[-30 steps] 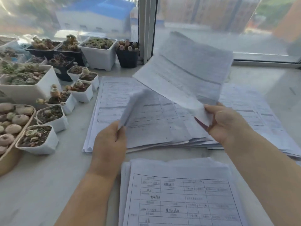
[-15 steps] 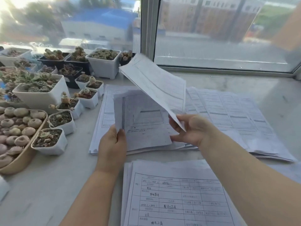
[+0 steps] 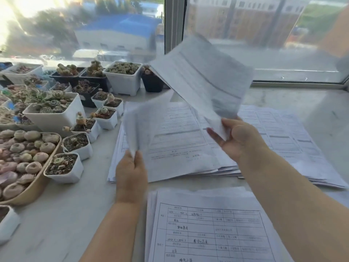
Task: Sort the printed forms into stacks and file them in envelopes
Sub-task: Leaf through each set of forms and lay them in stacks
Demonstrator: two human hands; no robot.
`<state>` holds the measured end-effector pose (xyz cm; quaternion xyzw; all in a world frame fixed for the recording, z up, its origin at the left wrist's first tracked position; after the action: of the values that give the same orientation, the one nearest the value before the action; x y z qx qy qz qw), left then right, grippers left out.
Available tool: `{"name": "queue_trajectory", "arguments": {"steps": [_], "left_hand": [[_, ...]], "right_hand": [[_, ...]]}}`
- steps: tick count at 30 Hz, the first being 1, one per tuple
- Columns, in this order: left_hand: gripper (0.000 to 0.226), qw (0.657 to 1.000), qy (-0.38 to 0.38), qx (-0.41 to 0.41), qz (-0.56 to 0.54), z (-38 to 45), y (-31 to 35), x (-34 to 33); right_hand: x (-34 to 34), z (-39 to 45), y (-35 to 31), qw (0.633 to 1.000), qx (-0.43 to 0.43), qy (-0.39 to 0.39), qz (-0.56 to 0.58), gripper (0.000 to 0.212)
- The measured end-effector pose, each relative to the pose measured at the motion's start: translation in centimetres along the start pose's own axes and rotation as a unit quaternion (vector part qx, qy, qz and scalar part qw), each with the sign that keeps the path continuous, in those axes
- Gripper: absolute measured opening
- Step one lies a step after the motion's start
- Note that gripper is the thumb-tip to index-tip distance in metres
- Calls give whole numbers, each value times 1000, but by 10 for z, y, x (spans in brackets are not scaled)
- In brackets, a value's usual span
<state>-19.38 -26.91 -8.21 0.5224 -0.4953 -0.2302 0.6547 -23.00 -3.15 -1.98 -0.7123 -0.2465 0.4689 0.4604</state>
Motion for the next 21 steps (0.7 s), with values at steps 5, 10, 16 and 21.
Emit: {"name": "queue_trajectory", "arguments": {"steps": [5, 10, 16, 21], "left_hand": [[20, 975, 28, 68, -211, 1, 1, 13], [20, 982, 16, -3, -186, -4, 5, 14], [24, 995, -47, -57, -62, -8, 5, 2], [31, 985, -157, -61, 30, -7, 1, -9]], "right_hand": [[43, 7, -36, 922, 177, -15, -343, 37], [33, 2, -14, 906, 64, -137, -396, 32], [-2, -3, 37, 902, -30, -219, -370, 31], [-3, 4, 46, 839, 25, -220, -497, 20]]}}
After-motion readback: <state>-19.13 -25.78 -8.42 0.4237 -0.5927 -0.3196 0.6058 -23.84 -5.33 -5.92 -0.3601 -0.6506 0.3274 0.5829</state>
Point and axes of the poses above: each hand's wrist, its own z-axis towards the middle knuckle, its own x-axis out of the back of the hand, y = z × x, the point moved 3 cm from there along z, towards the middle knuckle, and after that the axes turned 15 degrees about x, right-handed, at the moved point
